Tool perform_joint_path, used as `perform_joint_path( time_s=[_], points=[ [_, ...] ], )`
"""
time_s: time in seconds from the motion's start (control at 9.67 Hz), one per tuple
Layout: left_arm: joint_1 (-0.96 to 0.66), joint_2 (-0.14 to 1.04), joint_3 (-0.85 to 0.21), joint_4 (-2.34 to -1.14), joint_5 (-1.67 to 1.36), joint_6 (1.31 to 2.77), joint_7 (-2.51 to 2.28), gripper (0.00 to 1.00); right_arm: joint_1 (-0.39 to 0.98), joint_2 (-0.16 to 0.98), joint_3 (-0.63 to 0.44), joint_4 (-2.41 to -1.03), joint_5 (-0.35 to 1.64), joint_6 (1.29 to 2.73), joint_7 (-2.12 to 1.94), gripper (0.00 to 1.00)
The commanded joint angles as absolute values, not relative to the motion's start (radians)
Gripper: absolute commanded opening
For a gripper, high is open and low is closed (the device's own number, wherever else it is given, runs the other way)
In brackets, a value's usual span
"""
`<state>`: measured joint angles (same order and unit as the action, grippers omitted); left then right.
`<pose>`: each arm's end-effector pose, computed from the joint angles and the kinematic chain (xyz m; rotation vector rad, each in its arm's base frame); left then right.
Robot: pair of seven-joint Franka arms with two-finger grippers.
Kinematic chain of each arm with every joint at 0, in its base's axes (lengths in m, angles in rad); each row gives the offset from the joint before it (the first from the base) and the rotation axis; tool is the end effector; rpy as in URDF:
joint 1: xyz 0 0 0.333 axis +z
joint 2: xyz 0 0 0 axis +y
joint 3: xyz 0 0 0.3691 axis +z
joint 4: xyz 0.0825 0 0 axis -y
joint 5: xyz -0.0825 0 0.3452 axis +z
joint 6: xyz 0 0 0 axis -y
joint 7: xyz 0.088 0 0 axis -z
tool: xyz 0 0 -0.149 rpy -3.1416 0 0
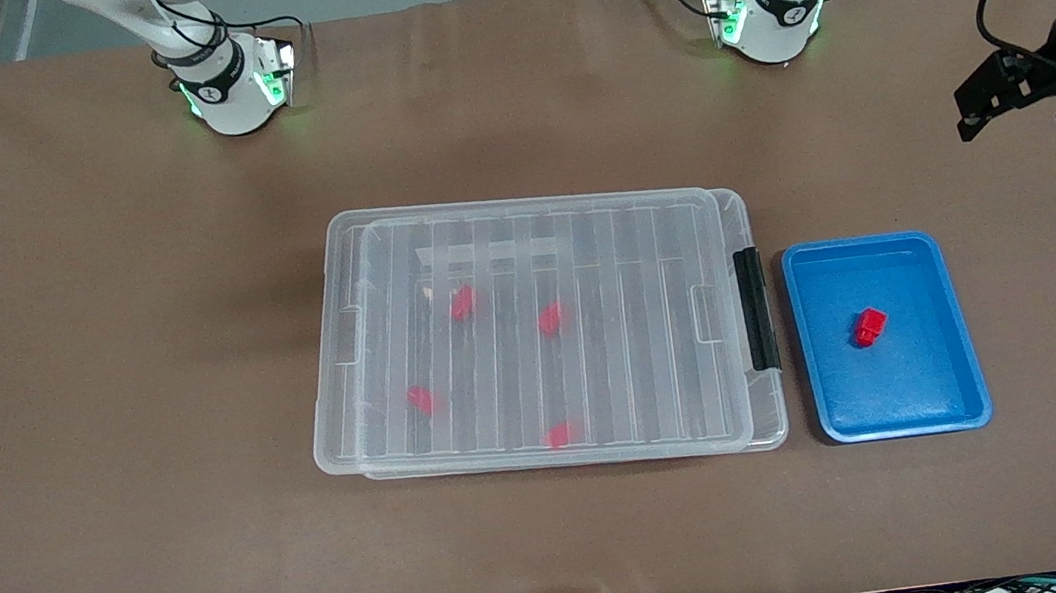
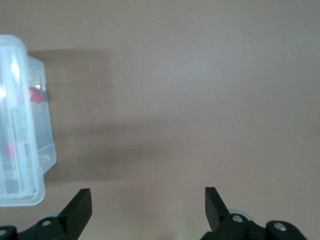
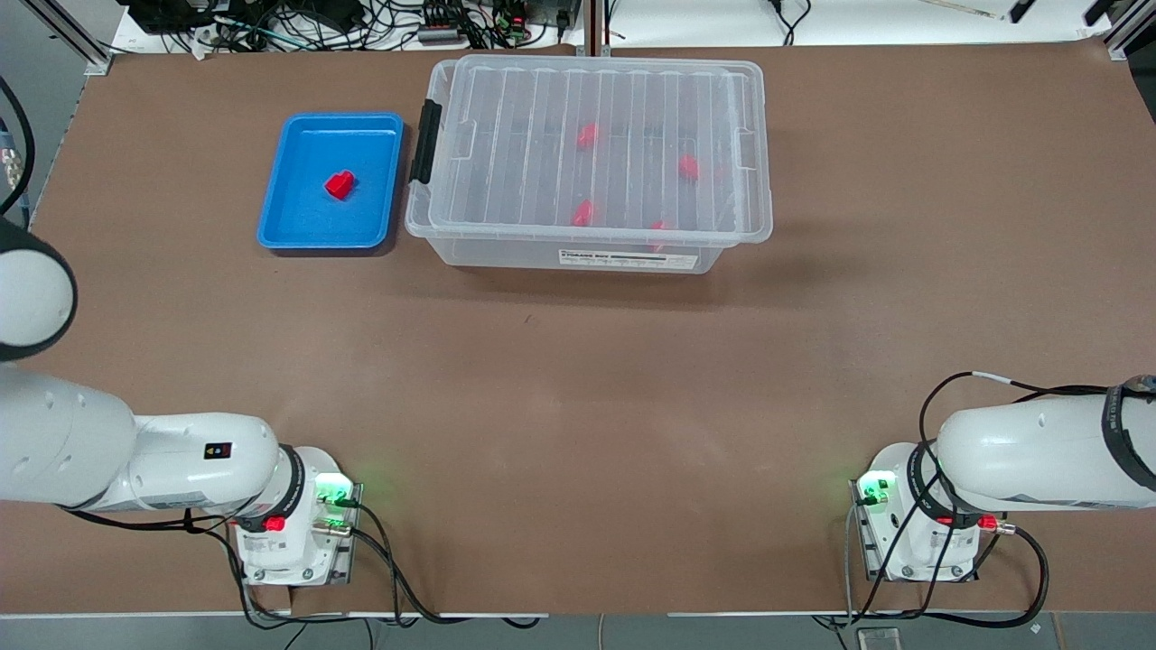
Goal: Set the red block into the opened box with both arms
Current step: 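Move the left gripper toward the blue tray while the right gripper advances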
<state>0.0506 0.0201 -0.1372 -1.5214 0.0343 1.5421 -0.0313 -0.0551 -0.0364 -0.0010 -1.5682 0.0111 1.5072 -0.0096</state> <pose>0.5191 -0.0390 0.6442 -3.1090 0.0844 -0.0041 0.4944 -0.0261 0.6496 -3.1286 0.0719 0.0379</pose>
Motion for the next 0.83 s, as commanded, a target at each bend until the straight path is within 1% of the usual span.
perform_joint_path(
  time_s=[0.0,0.1,0.21,0.31,0.52,0.62,0.72],
  points=[
    [0.087,0.138,-0.137,-1.570,0.049,1.636,-0.020,1.00,0.043,0.024,0.087,-1.580,-0.012,1.560,0.033,1.00],
    [0.112,0.144,-0.140,-1.657,0.052,1.743,-0.020,1.00,0.052,0.078,0.135,-1.574,-0.009,1.630,0.123,1.00],
    [0.110,0.178,-0.138,-1.708,0.052,1.826,-0.021,1.00,0.061,0.148,0.187,-1.574,-0.015,1.696,0.224,1.00],
    [0.112,0.216,-0.138,-1.736,0.051,1.882,-0.037,1.00,0.083,0.211,0.213,-1.574,-0.052,1.769,0.262,1.00],
    [0.115,0.279,-0.138,-1.836,0.051,2.065,-0.040,1.00,0.144,0.322,0.215,-1.577,-0.191,1.801,0.297,1.00],
    [0.132,0.311,-0.138,-1.874,0.052,2.154,-0.034,1.00,0.159,0.356,0.215,-1.580,-0.205,1.825,0.326,1.00],
    [0.136,0.349,-0.138,-1.885,0.055,2.205,-0.008,1.00,0.181,0.379,0.215,-1.594,-0.206,1.865,0.346,1.00]
  ],
)
